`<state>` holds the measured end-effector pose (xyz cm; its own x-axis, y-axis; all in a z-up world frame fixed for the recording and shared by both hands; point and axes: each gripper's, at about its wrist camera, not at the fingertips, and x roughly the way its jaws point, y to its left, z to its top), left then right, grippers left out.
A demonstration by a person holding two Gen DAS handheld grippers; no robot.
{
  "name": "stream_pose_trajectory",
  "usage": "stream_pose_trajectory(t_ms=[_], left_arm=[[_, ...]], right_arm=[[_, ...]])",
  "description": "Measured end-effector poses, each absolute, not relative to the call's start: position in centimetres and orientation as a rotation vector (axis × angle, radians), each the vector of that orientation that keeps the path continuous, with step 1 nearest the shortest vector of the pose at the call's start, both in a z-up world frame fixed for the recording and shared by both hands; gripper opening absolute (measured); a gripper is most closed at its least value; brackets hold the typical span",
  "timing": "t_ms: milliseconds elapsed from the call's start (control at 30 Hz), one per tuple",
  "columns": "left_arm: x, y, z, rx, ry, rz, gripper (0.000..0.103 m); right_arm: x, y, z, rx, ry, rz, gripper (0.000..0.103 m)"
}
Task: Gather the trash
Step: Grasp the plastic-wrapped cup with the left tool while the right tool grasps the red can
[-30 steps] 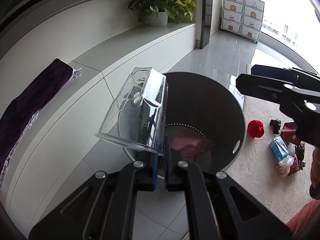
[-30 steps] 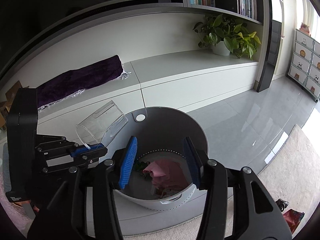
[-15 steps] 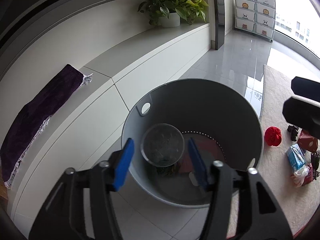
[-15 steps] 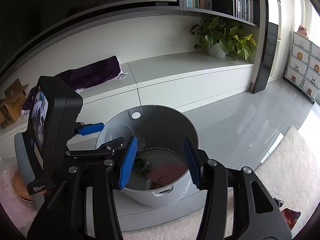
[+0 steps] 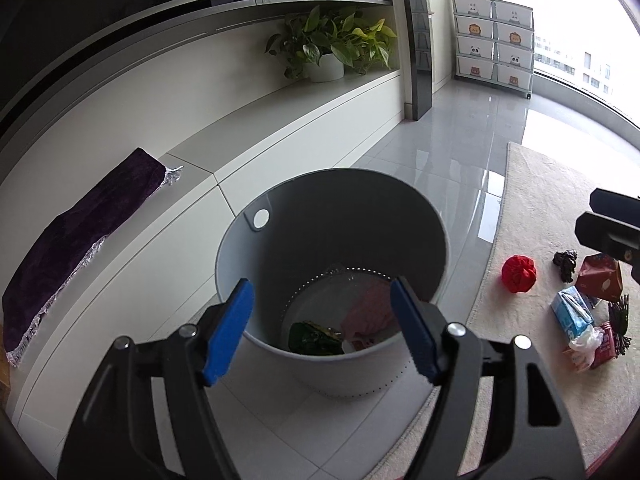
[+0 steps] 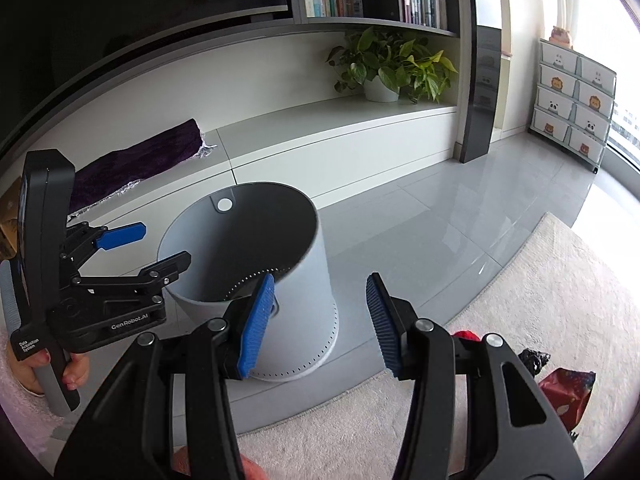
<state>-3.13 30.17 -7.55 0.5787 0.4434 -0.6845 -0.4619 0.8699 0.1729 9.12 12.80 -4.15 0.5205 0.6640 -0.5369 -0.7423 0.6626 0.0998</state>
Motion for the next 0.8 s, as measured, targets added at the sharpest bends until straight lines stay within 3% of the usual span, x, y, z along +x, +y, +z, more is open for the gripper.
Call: stream_pose_trajectory(t_ms=[400,800], left_arm=[[-0.2,17.3,-12.6,-0.008,0.852,0.293,0.071],[3.6,5.0,-21.2,0.036,0.999,0.073,0.071]], right_arm=[[10.3,-7.0,-12.8,-0.078,0.675,0.466,0.051],[11.4,-15.3,-23.3,-0.053,0.831,0.309,0.051]])
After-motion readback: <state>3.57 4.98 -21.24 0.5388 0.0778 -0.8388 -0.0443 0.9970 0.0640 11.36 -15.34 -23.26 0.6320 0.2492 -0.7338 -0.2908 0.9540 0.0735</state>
